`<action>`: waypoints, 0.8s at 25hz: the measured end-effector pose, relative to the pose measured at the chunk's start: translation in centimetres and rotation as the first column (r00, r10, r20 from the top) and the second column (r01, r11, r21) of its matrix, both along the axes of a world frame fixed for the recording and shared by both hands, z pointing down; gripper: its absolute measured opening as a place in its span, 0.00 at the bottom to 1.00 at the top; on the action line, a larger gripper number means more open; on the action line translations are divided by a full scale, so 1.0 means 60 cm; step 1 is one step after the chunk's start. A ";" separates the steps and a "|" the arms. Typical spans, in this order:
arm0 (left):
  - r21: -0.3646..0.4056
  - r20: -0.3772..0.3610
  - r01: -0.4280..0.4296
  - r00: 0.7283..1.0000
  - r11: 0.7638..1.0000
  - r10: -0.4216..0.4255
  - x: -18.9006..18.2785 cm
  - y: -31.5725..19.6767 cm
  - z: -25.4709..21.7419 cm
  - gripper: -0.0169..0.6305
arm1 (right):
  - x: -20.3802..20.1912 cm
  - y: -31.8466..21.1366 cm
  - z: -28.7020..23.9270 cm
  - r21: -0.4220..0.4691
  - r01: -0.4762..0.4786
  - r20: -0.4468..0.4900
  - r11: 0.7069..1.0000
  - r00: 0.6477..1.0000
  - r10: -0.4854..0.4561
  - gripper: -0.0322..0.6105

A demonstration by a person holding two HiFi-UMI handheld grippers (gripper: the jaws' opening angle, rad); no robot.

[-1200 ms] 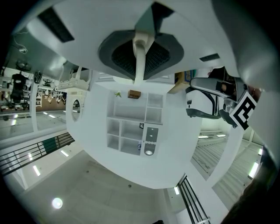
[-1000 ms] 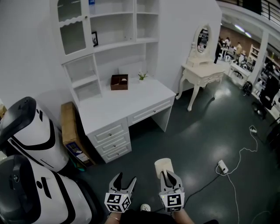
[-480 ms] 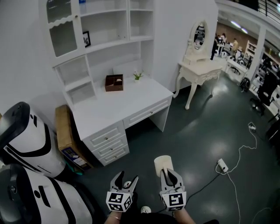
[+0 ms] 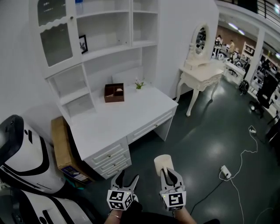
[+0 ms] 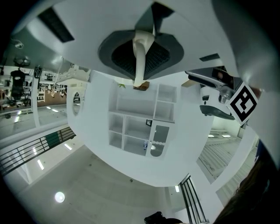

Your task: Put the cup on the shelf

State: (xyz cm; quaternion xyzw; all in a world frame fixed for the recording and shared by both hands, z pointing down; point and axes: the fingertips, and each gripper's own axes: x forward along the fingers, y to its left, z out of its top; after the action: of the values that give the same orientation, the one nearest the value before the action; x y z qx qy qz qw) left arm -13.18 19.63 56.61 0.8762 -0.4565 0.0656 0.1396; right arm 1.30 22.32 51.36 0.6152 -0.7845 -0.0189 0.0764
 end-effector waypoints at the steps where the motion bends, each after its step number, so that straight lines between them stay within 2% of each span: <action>1: 0.004 0.000 -0.004 1.000 1.000 0.004 -0.007 -0.022 -0.004 0.47 | -0.007 -0.020 -0.003 0.001 -0.003 -0.002 1.000 1.000 0.003 0.13; 10: -0.022 0.017 -0.037 0.999 0.999 0.037 -0.063 -0.161 0.002 0.47 | -0.071 -0.146 0.005 -0.020 -0.021 0.005 1.000 1.000 0.021 0.13; 20: -0.036 0.014 -0.110 0.994 0.993 0.111 -0.051 -0.233 0.008 0.47 | -0.077 -0.205 0.020 -0.055 -0.069 0.004 0.996 0.998 0.069 0.13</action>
State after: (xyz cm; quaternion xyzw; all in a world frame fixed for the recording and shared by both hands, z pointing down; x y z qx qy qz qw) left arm -16.22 5.65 57.11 0.8970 -0.4072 0.0883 0.1477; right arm -3.33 10.02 52.59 0.6397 -0.7631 0.0070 0.0915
